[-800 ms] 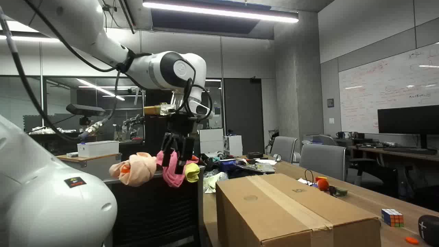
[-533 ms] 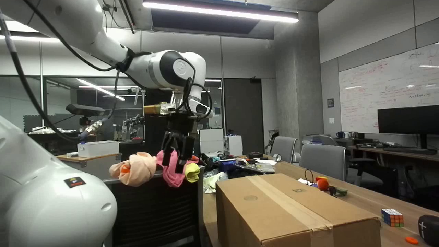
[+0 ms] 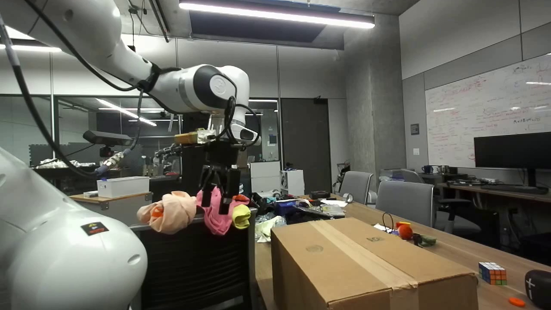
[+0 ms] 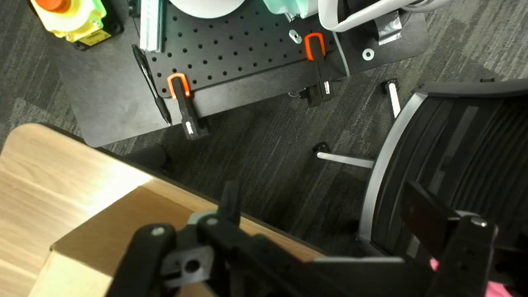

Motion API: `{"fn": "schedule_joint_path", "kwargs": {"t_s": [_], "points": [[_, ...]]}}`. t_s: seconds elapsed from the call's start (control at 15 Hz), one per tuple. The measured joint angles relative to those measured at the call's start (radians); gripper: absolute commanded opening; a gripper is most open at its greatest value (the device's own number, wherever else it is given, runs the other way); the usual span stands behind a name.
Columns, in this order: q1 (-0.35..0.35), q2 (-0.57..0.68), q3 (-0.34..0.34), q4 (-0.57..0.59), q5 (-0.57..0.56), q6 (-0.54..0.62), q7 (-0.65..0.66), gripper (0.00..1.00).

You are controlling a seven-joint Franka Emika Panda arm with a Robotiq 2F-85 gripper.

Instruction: Move the objects from the chair to the top of the cardboard box

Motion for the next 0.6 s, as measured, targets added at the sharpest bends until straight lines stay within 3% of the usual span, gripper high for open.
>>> {"fn": "schedule_joint_path", "kwargs": {"t_s": [0.27, 0.6], "points": [[0.04, -0.044, 0.071, -0.001, 0.027, 0.038, 0.016, 1.0], [0.117, -0.08, 0.172, -0.002, 0.179, 0.097, 0.094, 1.0]]}}
